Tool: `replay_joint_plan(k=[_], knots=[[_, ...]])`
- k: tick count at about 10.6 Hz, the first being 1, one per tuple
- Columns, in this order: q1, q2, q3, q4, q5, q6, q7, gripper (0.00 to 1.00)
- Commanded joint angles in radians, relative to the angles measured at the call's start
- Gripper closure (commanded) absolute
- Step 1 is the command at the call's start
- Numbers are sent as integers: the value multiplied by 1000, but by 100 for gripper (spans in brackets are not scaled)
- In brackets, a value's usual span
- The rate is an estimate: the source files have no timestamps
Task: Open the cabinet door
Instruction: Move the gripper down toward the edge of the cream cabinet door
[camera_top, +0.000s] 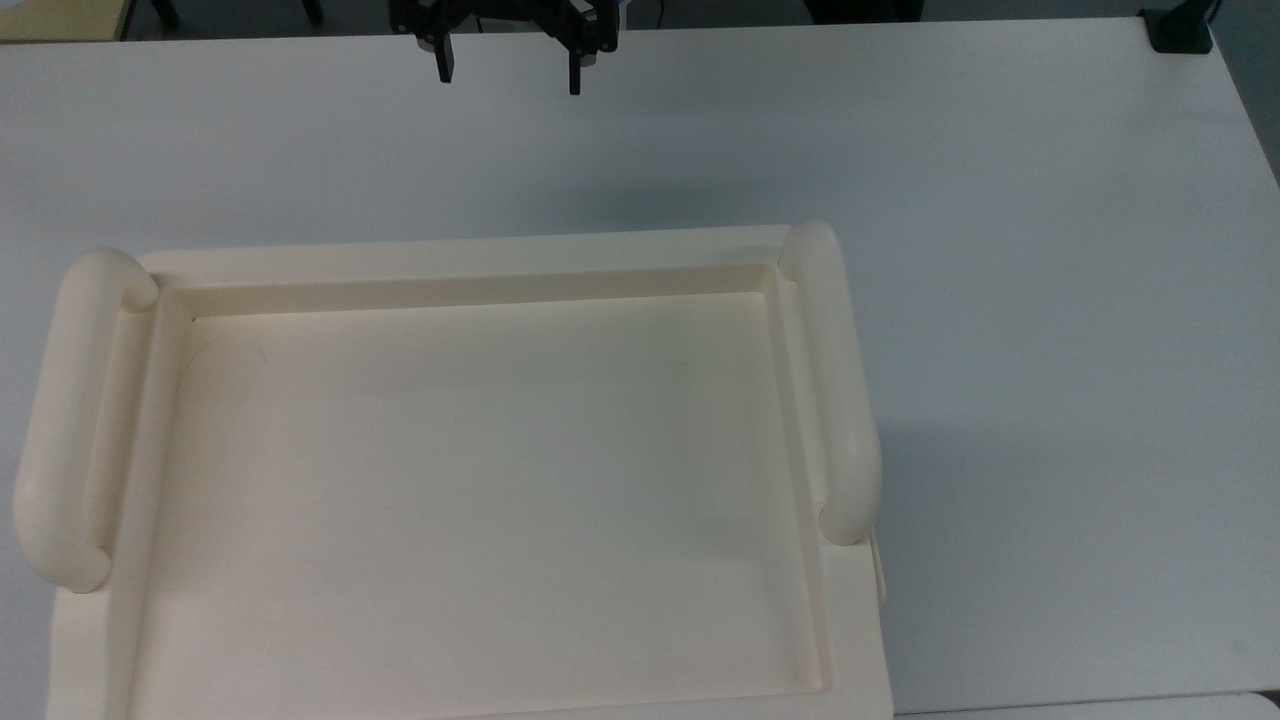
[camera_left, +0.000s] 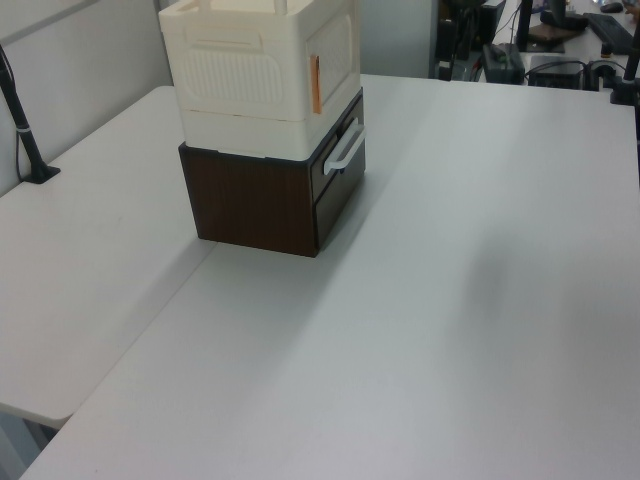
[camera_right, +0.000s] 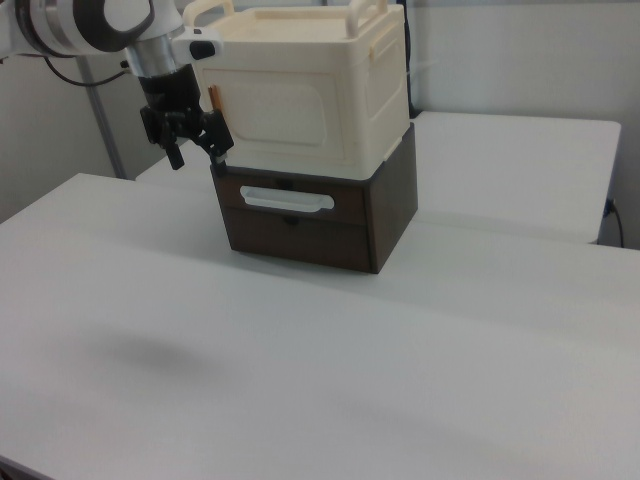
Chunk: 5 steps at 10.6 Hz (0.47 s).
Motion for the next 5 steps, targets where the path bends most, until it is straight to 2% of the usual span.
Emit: replay_joint_plan(k=[1,5], knots=[[11,-17,-4,-27,1,-9,-16,0],[23,-17,-4,-25,1,-7,-10,0]])
